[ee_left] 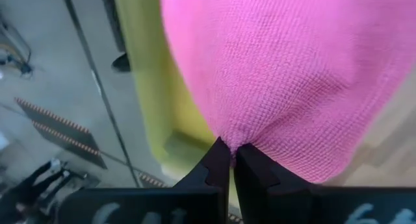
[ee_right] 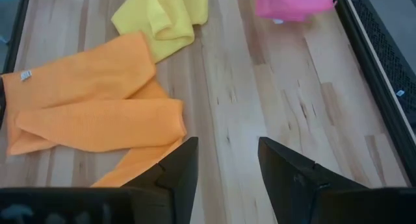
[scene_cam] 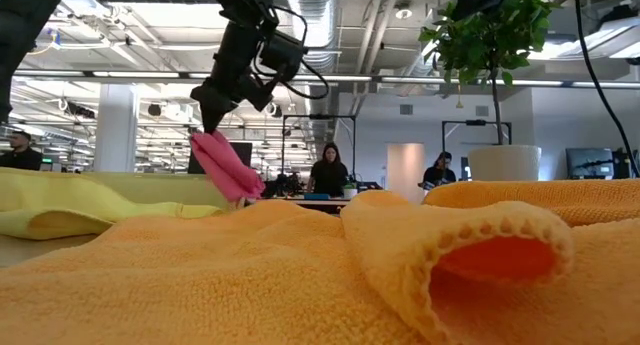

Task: Fold microfiber towels
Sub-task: Put the folded pink microfiber cloth into the yellow bin

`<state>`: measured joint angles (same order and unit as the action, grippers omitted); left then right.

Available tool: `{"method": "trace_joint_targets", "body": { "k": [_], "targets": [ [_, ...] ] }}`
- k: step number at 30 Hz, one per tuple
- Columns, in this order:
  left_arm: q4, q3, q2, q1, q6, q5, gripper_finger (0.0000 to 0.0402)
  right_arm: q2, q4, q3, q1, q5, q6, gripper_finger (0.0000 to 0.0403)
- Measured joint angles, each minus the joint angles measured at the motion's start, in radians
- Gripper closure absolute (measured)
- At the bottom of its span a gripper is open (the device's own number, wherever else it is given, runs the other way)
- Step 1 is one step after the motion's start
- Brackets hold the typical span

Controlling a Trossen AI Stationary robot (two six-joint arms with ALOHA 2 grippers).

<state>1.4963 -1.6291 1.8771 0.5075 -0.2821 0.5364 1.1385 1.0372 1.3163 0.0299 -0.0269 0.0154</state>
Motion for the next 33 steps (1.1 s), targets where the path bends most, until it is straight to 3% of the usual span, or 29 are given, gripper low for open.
{"method": "trace_joint_targets", "body": {
  "k": [8, 23, 33],
  "targets": [
    [0.03, 0.0, 0.001, 0.108, -0.076, 0.027, 0.0401, 0.0, 0.001, 0.0, 0.0, 0.0, 0.002, 0.022],
    [0.021, 0.004, 0.007, 0.273, -0.133, -0.054, 0.0401, 0.0, 0.0, 0.0, 0.0, 0.0, 0.002, 0.022],
    [-0.064, 0.131, 0.007, 0.303, -0.142, -0.061, 0.0401, 0.0, 0.001, 0.0, 0.0, 0.0, 0.002, 0.022]
  ]
}}
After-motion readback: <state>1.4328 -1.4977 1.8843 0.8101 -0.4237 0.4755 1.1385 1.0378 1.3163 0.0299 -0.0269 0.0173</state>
